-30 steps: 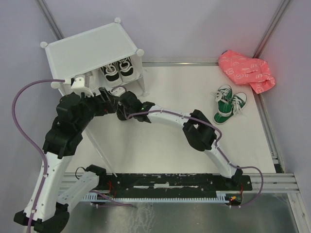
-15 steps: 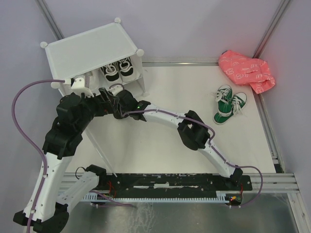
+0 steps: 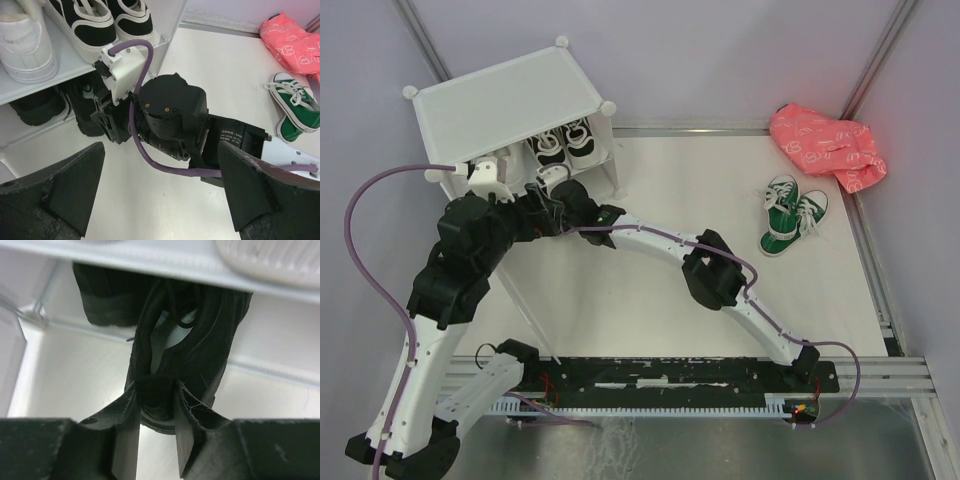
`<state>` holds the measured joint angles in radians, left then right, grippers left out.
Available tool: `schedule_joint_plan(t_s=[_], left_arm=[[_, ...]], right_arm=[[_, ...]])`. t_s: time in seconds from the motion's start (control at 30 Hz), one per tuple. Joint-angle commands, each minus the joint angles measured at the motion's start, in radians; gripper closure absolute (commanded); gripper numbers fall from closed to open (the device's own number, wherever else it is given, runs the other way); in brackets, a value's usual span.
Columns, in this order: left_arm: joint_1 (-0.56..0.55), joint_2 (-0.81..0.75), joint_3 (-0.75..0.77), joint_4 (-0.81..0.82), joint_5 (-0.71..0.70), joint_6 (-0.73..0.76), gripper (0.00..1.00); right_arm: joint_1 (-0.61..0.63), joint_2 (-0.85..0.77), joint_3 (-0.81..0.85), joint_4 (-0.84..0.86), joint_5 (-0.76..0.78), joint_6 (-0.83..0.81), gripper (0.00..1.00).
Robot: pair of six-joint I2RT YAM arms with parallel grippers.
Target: Place and organize the shoes in the shoe cabinet
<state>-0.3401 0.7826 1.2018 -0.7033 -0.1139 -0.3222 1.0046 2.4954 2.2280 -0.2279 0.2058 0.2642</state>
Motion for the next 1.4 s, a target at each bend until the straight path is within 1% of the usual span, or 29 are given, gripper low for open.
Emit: schedule_joint_plan(t_s=[0.0, 0.13, 0.17, 0.2, 0.43, 0.53, 0.6, 0.73, 0.77, 0.8, 0.83, 0.93, 1.07, 1.17, 1.37], left_arm=[[-0.009, -0.01, 0.013, 0.021, -0.027, 0.064, 0.0], [-0.01, -0.011, 0.016, 0.021, -0.033, 0.063, 0.0], [-0.01, -0.011, 0.017, 0.021, -0.032, 0.063, 0.01], [-0.011, -0.011, 0.019, 0.021, -0.031, 0.062, 0.01], [-0.011, -0.018, 0.015, 0.022, -0.032, 0.063, 0.01], [-0.011, -0.02, 0.018, 0.022, -0.031, 0.06, 0.01], [-0.011, -0.019, 0.019, 0.022, -0.029, 0.057, 0.01], [-0.011, -0.021, 0.019, 0.02, -0.035, 0.056, 0.01], [-0.011, -0.021, 0.018, 0.018, -0.037, 0.057, 0.01], [-0.012, -0.021, 0.018, 0.016, -0.042, 0.057, 0.01], [-0.011, -0.022, 0.018, 0.015, -0.046, 0.055, 0.01], [-0.012, -0.011, 0.04, 0.004, -0.054, 0.052, 0.01], [-0.011, 0.009, 0.063, 0.001, -0.052, 0.043, 0.01], [-0.011, 0.012, 0.06, 0.009, -0.052, 0.036, 0.01], [-0.011, 0.021, 0.047, 0.018, -0.057, 0.037, 0.01]], right_arm=[[-0.002, 0.011, 0.058, 0.23, -0.016, -0.001, 0.55], [-0.001, -0.058, -0.031, 0.245, -0.018, 0.002, 0.27], [0.0, -0.078, -0.055, 0.252, -0.018, 0.004, 0.21], [-0.001, -0.099, -0.086, 0.262, -0.022, 0.004, 0.18], [-0.002, -0.244, -0.29, 0.299, -0.06, 0.027, 0.16], [-0.004, -0.269, -0.327, 0.284, -0.078, 0.027, 0.16], [-0.006, -0.257, -0.329, 0.291, -0.075, 0.024, 0.17], [-0.022, -0.189, -0.281, 0.296, -0.015, 0.032, 0.24], [-0.028, -0.171, -0.266, 0.292, 0.005, 0.034, 0.28], [-0.034, -0.158, -0.255, 0.282, 0.015, 0.04, 0.34], [-0.043, -0.152, -0.249, 0.273, 0.014, 0.051, 0.44], [-0.055, -0.163, -0.293, 0.32, 0.0, 0.08, 0.64], [-0.059, -0.129, -0.267, 0.307, -0.049, 0.083, 0.74], [-0.06, -0.111, -0.262, 0.313, -0.099, 0.108, 0.76], [-0.058, -0.091, -0.306, 0.384, -0.213, 0.224, 0.79]])
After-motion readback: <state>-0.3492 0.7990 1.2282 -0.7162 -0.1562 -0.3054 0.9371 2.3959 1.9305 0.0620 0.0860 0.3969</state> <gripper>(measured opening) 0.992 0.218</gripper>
